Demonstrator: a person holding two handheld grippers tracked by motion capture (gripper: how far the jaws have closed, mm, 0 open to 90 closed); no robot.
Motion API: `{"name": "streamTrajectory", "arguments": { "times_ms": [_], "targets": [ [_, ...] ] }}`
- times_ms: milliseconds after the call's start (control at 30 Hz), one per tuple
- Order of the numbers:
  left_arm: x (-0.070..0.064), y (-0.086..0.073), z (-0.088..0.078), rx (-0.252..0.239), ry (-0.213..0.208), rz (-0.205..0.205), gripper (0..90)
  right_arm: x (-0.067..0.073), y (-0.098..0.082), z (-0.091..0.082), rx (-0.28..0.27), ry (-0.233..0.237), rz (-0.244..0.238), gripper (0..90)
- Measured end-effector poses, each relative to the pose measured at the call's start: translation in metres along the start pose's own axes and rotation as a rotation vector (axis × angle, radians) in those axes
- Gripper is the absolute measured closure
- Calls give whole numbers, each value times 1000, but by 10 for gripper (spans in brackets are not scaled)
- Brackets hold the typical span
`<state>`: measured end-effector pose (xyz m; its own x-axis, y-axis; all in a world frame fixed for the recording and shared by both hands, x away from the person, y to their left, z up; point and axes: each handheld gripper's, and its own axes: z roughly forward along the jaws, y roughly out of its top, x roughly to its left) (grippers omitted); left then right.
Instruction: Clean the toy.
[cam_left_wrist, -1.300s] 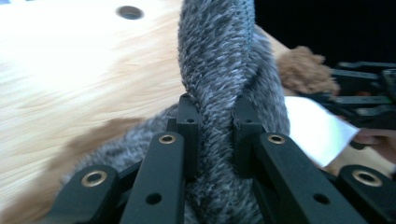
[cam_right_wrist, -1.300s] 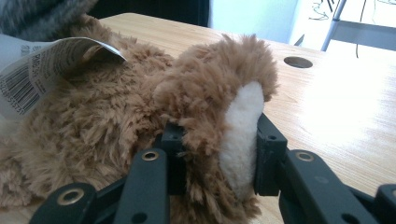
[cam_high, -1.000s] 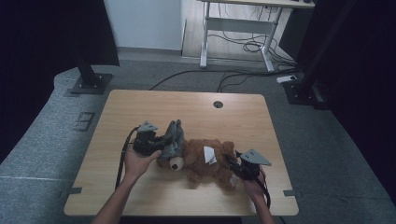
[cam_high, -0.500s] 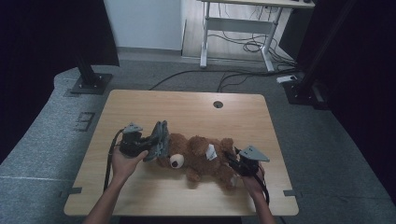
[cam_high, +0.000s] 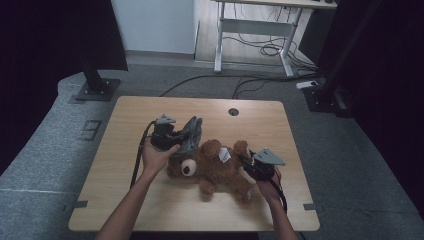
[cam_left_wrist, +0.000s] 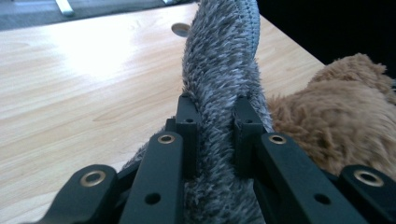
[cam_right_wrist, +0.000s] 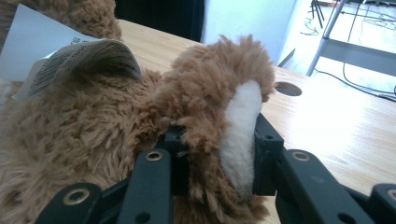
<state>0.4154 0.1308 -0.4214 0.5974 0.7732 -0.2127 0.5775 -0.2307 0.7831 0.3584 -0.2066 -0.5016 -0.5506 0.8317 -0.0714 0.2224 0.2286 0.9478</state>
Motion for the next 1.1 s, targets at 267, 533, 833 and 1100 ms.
{"name": "streamTrajectory", "arguments": {
  "times_ms": [267, 533, 833, 1100],
  "targets": [
    [2, -16, 9, 56, -32, -31, 770, 2, -6, -9, -4, 25, 29, 662],
    [-2, -46, -5, 10, -61, -38, 781, 1, -6, -21, -2, 84, 105, 551],
    [-13, -72, -19, -45, -78, -25, 785, -2, 17, -41, -47, 101, 195, 311],
    [-19, -82, -26, -60, -95, -13, 784, -1, 33, -24, 29, 159, 235, 269]
  ]
}}
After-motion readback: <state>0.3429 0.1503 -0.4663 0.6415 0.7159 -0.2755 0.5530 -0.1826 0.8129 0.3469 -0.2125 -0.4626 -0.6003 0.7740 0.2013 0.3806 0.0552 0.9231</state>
